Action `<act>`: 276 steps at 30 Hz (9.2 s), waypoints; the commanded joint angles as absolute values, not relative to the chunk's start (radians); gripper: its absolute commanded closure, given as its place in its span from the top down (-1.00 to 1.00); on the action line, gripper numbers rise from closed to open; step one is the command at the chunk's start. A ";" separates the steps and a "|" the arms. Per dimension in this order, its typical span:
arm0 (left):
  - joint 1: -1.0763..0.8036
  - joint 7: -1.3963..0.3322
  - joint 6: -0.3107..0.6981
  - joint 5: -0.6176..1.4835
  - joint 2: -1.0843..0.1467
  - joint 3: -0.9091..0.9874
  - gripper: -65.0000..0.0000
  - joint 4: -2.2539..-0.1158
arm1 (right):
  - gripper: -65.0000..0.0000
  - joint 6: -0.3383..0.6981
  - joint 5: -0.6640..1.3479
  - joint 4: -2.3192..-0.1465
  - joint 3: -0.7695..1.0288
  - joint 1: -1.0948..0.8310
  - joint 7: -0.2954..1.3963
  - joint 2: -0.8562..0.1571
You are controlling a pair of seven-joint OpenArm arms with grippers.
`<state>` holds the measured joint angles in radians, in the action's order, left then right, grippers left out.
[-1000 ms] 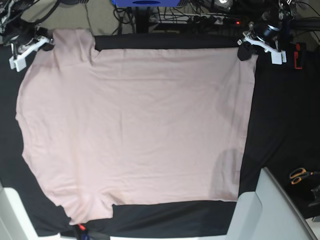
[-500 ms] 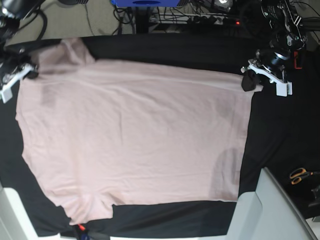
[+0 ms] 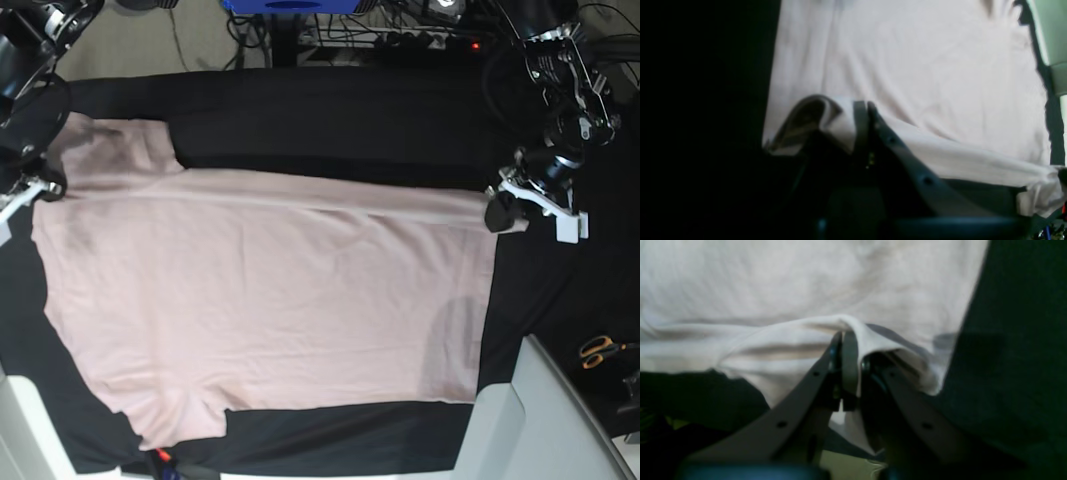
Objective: Fold the T-shirt properly
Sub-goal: 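Lift the grasped edge and fold it over onto the shirt body, then open both grippers and raise them off the folded edge, then grasp the sleeve flap with the right gripper and fold it inward, then grasp the folded edge corners with the left and right grippers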
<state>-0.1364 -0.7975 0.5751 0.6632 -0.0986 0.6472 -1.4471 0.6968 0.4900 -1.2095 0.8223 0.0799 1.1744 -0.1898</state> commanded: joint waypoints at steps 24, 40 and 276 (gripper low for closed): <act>0.065 -0.768 0.441 0.657 -0.166 0.533 -1.00 -1.299 | -0.99 0.698 0.496 -0.958 0.714 0.303 1.021 -0.288; 0.182 -0.702 0.441 0.507 -0.145 0.526 -1.00 -1.115 | -0.99 0.698 0.496 -0.777 0.596 0.352 0.776 -0.288; 0.091 -0.527 0.562 0.780 -0.136 0.579 0.04 -0.885 | 0.41 0.648 0.651 -1.041 1.049 -0.005 0.791 -0.053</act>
<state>0.0799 -0.5354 0.5518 0.7635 -0.1246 0.5770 -0.8738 0.6533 0.6598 -1.0321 1.0473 -0.0071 0.7765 -0.0437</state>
